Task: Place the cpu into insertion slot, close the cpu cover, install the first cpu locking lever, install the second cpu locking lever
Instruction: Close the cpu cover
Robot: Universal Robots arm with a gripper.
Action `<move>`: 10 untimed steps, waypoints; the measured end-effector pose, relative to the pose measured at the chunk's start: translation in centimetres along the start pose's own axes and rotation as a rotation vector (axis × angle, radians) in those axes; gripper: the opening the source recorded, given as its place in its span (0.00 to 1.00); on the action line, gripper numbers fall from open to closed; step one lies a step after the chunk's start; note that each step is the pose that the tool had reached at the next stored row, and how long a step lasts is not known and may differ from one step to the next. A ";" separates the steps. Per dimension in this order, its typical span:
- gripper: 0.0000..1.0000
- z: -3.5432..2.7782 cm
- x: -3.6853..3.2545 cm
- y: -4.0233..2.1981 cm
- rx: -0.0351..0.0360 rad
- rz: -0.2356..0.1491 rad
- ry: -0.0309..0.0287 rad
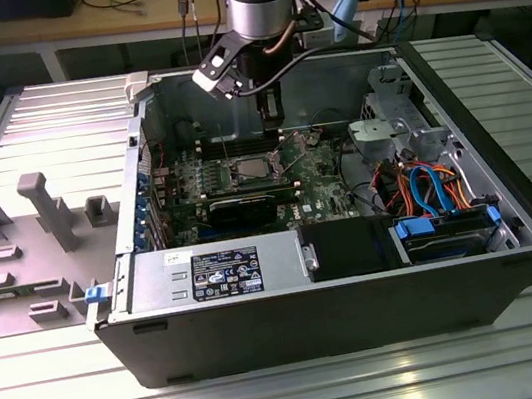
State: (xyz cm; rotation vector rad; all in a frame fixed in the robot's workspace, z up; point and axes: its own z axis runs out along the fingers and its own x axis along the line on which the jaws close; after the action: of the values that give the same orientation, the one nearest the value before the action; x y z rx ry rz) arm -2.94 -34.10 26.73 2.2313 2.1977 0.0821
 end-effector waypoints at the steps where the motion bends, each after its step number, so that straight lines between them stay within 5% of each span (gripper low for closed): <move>1: 0.11 0.00 0.00 0.02 0.0000 0.000 0.0000; 10: 0.11 0.01 0.00 0.26 0.0000 0.000 0.0000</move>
State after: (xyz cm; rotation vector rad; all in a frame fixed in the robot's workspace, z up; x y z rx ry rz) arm -2.68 -34.10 26.73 2.2313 2.1977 0.0820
